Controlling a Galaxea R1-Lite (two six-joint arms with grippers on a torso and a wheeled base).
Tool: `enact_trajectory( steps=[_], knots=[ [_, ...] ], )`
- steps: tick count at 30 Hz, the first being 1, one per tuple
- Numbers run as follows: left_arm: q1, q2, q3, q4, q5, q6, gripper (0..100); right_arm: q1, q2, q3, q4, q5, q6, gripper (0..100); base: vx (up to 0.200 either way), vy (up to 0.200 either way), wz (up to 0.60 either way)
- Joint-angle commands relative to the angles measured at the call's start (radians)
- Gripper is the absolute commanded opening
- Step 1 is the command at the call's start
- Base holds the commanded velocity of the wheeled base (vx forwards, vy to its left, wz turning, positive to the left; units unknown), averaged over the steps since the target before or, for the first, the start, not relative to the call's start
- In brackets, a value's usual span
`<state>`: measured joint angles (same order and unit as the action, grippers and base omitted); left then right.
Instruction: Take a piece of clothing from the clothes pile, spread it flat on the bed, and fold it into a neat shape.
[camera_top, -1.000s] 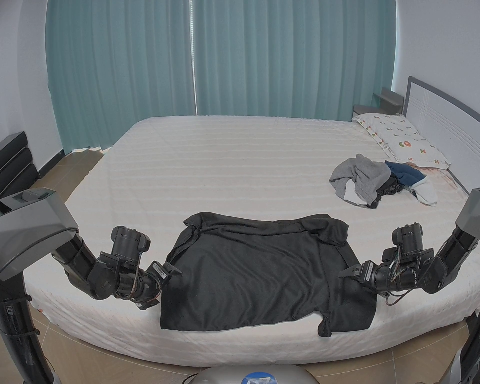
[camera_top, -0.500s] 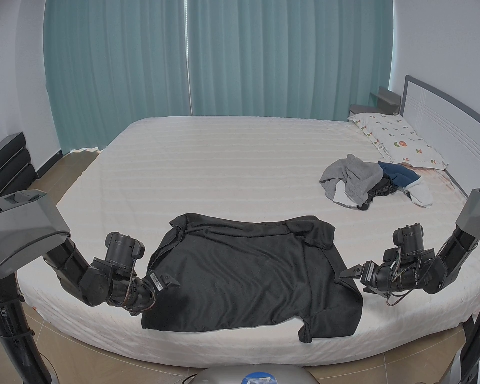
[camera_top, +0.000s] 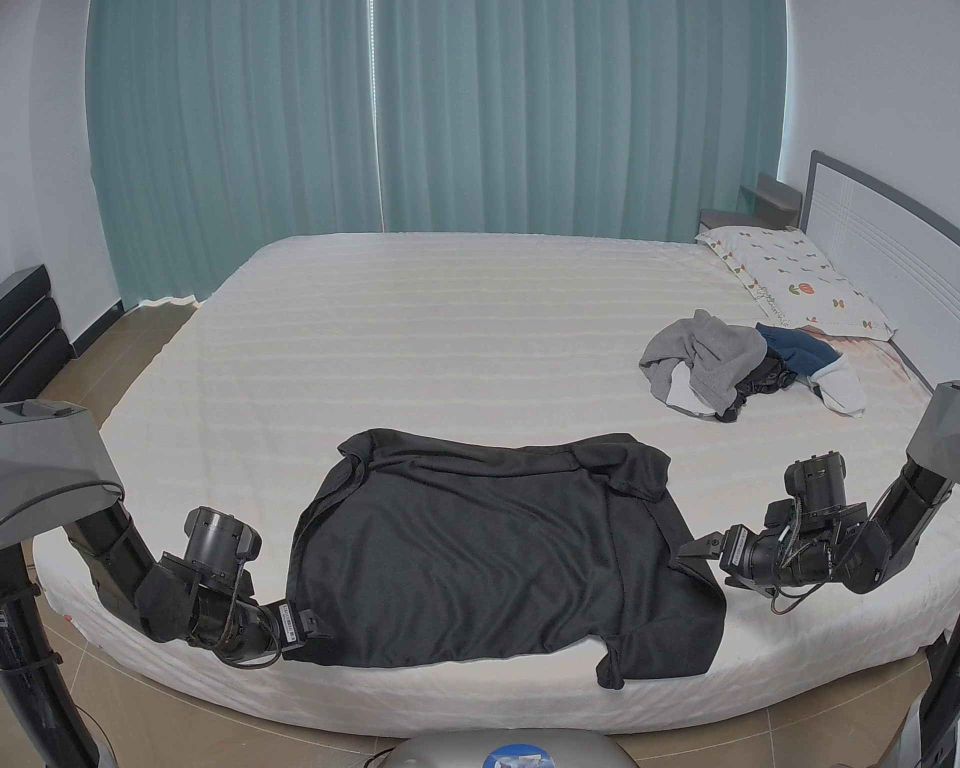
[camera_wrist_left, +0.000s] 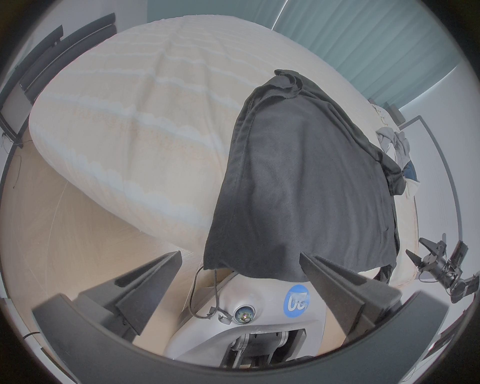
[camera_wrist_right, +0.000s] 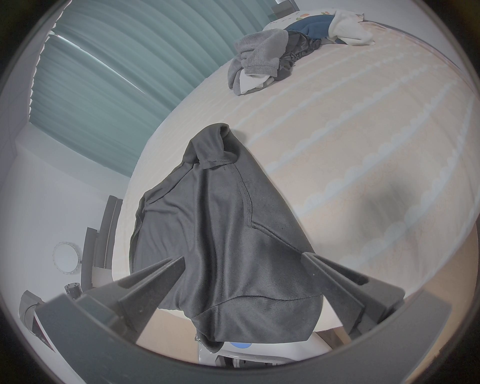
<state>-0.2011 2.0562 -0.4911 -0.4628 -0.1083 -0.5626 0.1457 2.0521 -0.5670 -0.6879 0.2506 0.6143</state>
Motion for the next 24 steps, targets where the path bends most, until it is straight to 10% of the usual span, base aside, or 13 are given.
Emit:
enact_trajectory(
  steps=[1,21,22,24],
  knots=[
    [0.002,0.01,0.011,-0.002,0.001,0.001,100,-0.002,0.011,0.001,-0.001,0.001,-0.002,100,0.0,0.0,0.0],
    [-0.052,0.098,0.026,-0.142,0.053,-0.013,100,0.003,0.029,-0.001,-0.002,-0.001,-0.005,100,0.0,0.0,0.0],
    [-0.051,0.099,0.026,-0.143,0.055,-0.013,0,0.003,0.029,-0.001,-0.002,-0.002,-0.005,100,0.0,0.0,0.0],
    [-0.051,0.099,0.022,-0.142,0.055,-0.014,0,0.003,0.028,-0.001,-0.002,-0.002,-0.005,100,0.0,0.0,0.0]
  ],
)
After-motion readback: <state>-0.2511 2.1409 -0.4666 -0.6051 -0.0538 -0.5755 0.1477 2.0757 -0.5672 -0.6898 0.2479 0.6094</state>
